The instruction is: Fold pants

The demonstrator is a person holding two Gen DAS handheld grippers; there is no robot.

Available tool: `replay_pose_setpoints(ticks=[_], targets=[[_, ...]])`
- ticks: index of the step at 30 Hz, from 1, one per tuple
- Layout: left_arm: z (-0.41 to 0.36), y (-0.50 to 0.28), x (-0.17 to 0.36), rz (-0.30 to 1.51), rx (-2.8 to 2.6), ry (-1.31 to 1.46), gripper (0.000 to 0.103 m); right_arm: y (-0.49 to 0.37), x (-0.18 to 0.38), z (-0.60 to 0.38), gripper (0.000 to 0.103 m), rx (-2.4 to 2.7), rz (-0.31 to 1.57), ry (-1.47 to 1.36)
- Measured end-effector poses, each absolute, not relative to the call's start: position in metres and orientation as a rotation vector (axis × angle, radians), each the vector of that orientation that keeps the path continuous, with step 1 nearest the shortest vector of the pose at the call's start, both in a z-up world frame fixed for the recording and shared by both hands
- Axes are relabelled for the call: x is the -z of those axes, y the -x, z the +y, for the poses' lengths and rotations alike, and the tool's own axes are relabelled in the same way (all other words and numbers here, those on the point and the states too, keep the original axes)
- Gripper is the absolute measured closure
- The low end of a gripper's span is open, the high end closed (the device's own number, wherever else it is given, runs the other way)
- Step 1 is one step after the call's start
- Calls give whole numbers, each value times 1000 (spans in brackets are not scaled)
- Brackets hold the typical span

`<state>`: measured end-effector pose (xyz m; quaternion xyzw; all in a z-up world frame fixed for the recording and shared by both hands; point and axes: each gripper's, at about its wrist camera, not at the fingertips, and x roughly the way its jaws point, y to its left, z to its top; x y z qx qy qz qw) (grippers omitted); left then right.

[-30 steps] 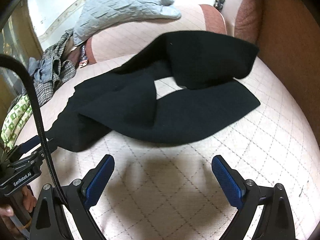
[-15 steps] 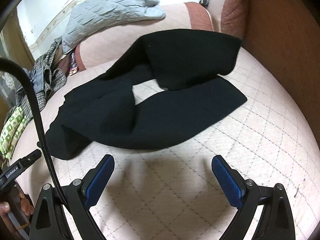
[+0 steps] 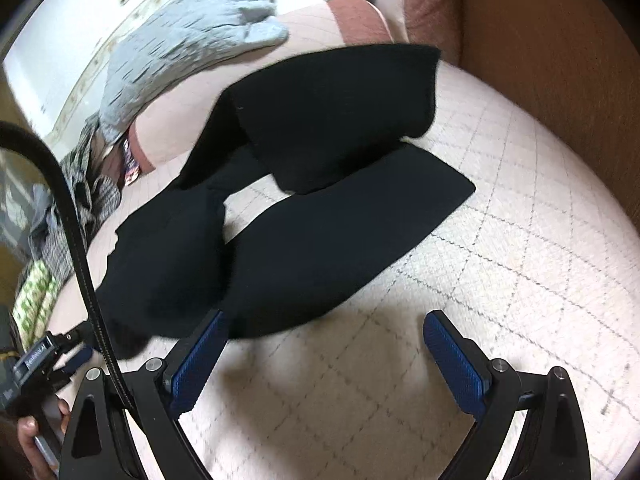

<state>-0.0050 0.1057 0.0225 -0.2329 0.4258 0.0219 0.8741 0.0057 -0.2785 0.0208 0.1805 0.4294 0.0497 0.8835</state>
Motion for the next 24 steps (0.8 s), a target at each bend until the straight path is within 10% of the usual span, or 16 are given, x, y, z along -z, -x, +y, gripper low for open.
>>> replay_pose_setpoints(ticks=[7, 8, 10, 12, 24], targets=[[95, -16, -23, 876, -32, 468, 22, -33, -17, -283, 14, -86, 848, -385], [95, -19, -24, 874, -26, 461, 24, -36, -17, -283, 32, -81, 839, -382], [94, -22, -25, 867, -33, 430, 75, -44, -14, -287, 67, -67, 839, -385], [96, -27, -21, 900, -8, 436, 86, -47, -12, -292, 93, -65, 843, -415], [130, 7, -68, 849, 23, 352, 98, 17, -68, -281, 99, -79, 793, -251]])
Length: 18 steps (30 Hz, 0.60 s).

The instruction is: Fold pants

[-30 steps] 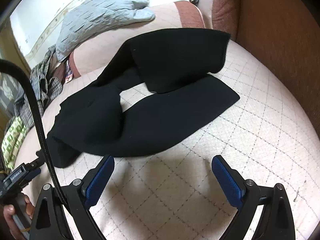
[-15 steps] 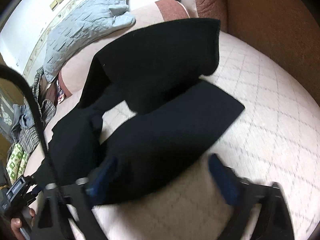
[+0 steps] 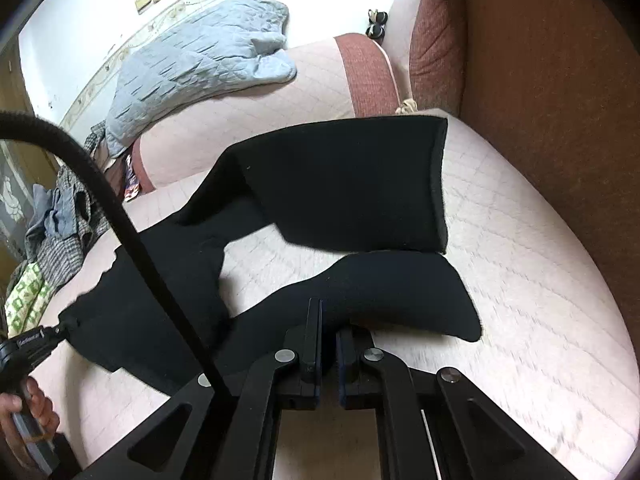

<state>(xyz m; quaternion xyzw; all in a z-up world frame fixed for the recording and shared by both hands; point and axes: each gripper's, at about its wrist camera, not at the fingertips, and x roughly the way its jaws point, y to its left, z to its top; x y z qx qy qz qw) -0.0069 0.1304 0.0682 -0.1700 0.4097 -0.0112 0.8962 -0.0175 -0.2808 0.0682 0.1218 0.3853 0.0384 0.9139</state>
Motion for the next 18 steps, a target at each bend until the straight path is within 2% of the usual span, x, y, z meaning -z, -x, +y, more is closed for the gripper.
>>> replay_pose_setpoints(ticks=[6, 10, 16, 17, 18], targets=[[144, 20, -51, 892, -27, 315, 98, 39, -55, -287, 99, 9, 899, -182], [147, 19, -38, 909, -22, 357, 98, 38, -55, -302, 99, 112, 887, -158], [152, 22, -41, 898, 60, 443, 97, 38, -51, -324, 99, 73, 931, -250], [154, 21, -41, 904, 67, 459, 96, 41, -51, -329, 95, 67, 930, -290], [157, 21, -39, 912, 68, 476, 91, 45, -54, -334, 80, 61, 925, -325]])
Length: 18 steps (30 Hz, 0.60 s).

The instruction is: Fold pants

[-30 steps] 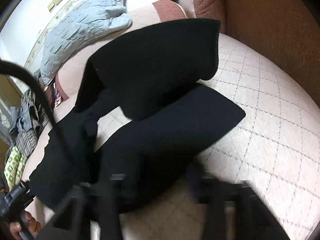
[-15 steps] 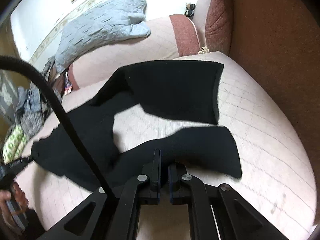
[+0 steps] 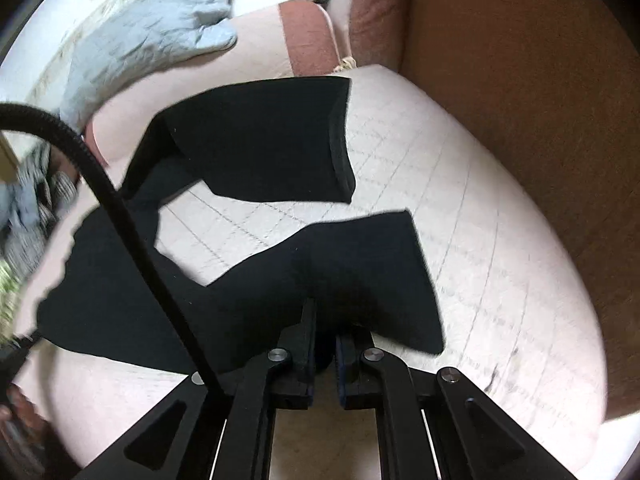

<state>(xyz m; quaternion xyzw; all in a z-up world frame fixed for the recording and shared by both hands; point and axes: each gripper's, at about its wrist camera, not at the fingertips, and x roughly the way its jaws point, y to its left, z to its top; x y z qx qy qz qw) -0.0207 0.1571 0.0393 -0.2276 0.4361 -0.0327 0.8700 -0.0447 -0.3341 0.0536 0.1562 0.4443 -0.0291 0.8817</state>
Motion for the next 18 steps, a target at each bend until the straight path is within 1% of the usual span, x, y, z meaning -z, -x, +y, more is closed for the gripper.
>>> replay_pose_setpoints(ticks=[1, 2, 3, 4, 6, 7, 8, 9, 10, 14, 16, 17, 18], targets=[[160, 20, -38, 917, 66, 492, 84, 50, -58, -338, 69, 61, 916, -347], [162, 20, -37, 921, 62, 507, 79, 53, -62, -344, 48, 68, 905, -362], [164, 20, -36, 924, 58, 527, 65, 55, -66, -352, 44, 77, 895, -374], [167, 22, -36, 918, 54, 546, 57, 53, -70, -357, 44, 107, 892, -375], [172, 26, -40, 886, 43, 587, 55, 53, -76, -371, 44, 162, 884, -358], [173, 28, -42, 871, 47, 597, 50, 52, -79, -378, 44, 185, 877, -353], [173, 28, -44, 860, 52, 601, 46, 48, -81, -383, 40, 198, 881, -345], [171, 27, -44, 857, 52, 600, 39, 42, -80, -388, 31, 201, 899, -329], [170, 25, -44, 863, 46, 595, 38, 34, -78, -390, 30, 195, 922, -304], [157, 11, -32, 945, 42, 565, 38, -5, -58, -395, 30, 169, 1021, -188], [151, 7, -31, 939, 27, 541, 38, -23, -45, -393, 30, 127, 1070, -150], [147, 4, -32, 934, 17, 520, 38, -28, -38, -391, 40, 106, 1084, -139], [143, 0, -32, 940, 9, 501, 38, -31, -33, -389, 67, 71, 1085, -137]])
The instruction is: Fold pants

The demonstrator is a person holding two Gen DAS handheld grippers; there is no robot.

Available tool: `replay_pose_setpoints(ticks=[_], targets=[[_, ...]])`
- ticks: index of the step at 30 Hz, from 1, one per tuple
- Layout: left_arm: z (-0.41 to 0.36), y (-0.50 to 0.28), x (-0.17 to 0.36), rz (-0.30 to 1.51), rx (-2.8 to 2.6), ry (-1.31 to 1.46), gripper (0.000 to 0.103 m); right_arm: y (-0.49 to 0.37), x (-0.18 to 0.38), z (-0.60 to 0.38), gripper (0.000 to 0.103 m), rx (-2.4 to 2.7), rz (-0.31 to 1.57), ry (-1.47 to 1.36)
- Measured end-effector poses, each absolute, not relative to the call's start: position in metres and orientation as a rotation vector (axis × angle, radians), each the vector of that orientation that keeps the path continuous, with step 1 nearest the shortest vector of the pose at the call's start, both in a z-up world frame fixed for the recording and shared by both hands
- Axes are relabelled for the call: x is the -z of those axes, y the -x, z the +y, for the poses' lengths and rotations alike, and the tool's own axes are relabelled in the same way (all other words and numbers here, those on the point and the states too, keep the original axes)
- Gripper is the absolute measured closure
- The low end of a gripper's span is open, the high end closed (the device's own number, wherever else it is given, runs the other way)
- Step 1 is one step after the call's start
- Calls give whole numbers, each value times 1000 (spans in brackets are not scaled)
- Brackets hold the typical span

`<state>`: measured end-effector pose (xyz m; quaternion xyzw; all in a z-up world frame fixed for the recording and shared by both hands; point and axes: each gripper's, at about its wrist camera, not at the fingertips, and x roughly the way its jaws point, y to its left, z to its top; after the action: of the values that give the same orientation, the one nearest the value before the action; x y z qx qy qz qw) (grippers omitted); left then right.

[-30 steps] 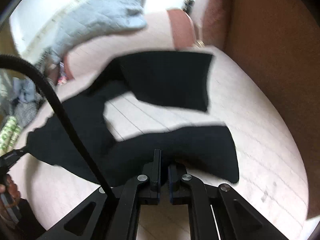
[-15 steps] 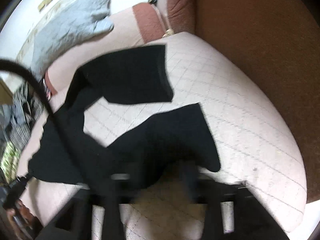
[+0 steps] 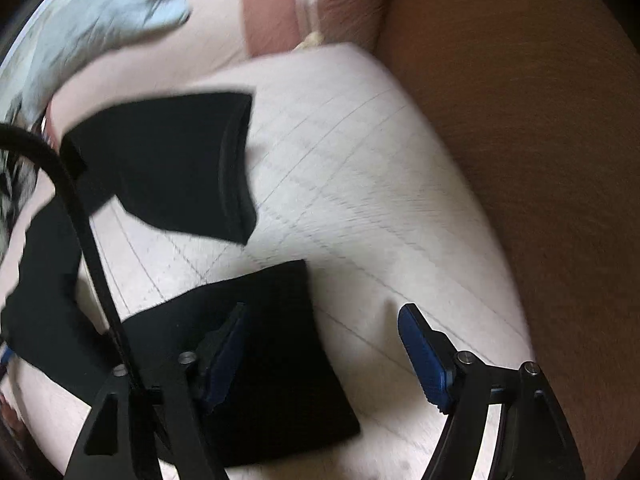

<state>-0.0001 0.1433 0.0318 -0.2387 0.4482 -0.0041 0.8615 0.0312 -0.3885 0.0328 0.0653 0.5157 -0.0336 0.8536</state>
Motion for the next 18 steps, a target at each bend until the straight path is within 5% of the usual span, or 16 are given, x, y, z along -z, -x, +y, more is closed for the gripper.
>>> replay_pose_setpoints(ticks=[2, 4, 11, 18], targets=[[140, -8, -30, 948, 8, 489, 41, -29, -32, -383, 92, -3, 1030, -151], [138, -10, -30, 954, -17, 463, 94, -25, -38, -380, 93, 5, 1008, -128], [142, 13, -48, 886, -11, 414, 96, -7, -69, -413, 95, 105, 895, -155], [150, 8, -26, 973, -32, 451, 88, -13, -35, -429, 97, 212, 985, -189]])
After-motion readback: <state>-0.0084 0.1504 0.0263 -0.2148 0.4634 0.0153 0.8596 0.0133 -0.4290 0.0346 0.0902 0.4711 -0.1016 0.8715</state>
